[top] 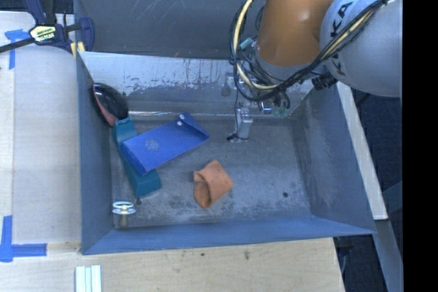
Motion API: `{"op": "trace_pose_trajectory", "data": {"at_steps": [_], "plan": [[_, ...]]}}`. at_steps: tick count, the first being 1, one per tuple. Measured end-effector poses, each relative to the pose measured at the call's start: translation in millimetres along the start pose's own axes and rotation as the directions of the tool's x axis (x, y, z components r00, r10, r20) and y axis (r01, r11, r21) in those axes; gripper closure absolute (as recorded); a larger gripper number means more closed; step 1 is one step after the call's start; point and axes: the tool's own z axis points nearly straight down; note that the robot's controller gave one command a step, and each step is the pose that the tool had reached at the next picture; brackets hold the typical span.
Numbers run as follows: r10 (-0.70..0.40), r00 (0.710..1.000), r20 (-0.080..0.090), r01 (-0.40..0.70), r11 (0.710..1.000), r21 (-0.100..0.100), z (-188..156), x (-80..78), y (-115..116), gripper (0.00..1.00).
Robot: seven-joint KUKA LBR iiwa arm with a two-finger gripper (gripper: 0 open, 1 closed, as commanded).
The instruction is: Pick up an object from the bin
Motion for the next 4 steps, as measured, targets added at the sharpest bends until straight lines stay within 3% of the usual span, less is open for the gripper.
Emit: {"op": "trace_pose_trajectory", "data": {"at_steps": [1, 2, 3, 4], "plan": [[0.001, 1.0, 0.009, -0.001, 1.0, 0.0, -5, -1.7, 0, 0.0], [-0.029, 0.999, 0.021, 0.029, 1.0, 0.0, 10, 8.6, -3, 0.0], [-0.054, 0.998, 0.011, 0.054, 0.999, 0.001, 81, 37.2, -1, 0.0], [-0.068, 0.998, 0.0, 0.068, 0.998, 0.001, 106, 37.2, 6, 0.0]]}}
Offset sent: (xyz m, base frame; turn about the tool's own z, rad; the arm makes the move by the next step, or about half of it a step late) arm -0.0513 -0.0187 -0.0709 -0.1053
